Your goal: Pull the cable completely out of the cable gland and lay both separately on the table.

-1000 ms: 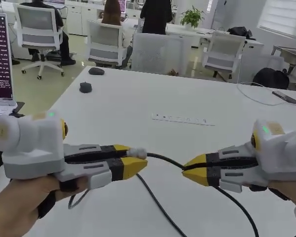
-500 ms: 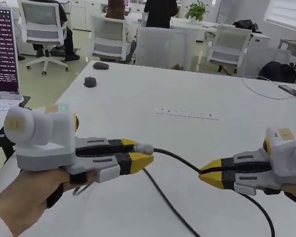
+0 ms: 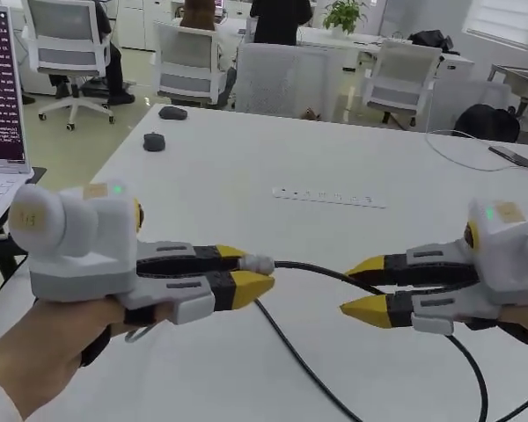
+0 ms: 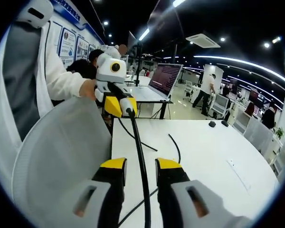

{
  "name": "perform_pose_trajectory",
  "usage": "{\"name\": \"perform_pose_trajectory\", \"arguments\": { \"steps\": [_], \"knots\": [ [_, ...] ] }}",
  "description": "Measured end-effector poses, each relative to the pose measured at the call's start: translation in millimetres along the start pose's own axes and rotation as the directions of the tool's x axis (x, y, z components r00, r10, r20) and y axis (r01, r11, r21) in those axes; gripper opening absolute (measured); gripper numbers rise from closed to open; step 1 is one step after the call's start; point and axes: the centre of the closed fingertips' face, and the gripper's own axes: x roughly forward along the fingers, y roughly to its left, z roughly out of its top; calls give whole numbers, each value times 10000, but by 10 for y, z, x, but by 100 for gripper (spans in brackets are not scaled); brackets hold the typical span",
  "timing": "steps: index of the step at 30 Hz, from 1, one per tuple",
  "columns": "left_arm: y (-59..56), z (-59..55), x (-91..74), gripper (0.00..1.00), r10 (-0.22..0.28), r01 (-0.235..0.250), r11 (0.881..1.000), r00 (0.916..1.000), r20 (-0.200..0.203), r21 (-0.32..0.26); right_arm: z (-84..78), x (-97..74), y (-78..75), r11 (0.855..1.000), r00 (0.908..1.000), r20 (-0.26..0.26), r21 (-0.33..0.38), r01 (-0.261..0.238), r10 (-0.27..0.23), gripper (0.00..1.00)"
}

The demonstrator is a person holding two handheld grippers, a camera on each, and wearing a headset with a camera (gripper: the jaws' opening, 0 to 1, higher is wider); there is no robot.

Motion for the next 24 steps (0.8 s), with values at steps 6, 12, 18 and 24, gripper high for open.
{"name": "perform_pose_trajectory", "arguments": {
  "steps": [6, 12, 18, 24],
  "knots": [
    [-16, 1, 8, 16, -105, 105, 9999, 9999, -2, -6, 401, 189, 155, 9945, 9937, 762, -715, -762, 816, 29],
    [-72, -14, 31, 16, -354, 356, 9992, 9993, -112, 174, 489, 365, 207, 9836, 9888, 671, -1308, -1241, 1337, 26],
    [-80, -31, 34, 16, -432, 437, 9987, 9989, -201, 250, 463, 415, 279, 9741, 9832, 446, -1506, -1687, 1772, 19],
    [-89, -44, 37, 16, -468, 476, 9985, 9985, -280, 282, 406, 418, 297, 9685, 9823, 184, -1716, -1805, 1863, 3]
  ]
}}
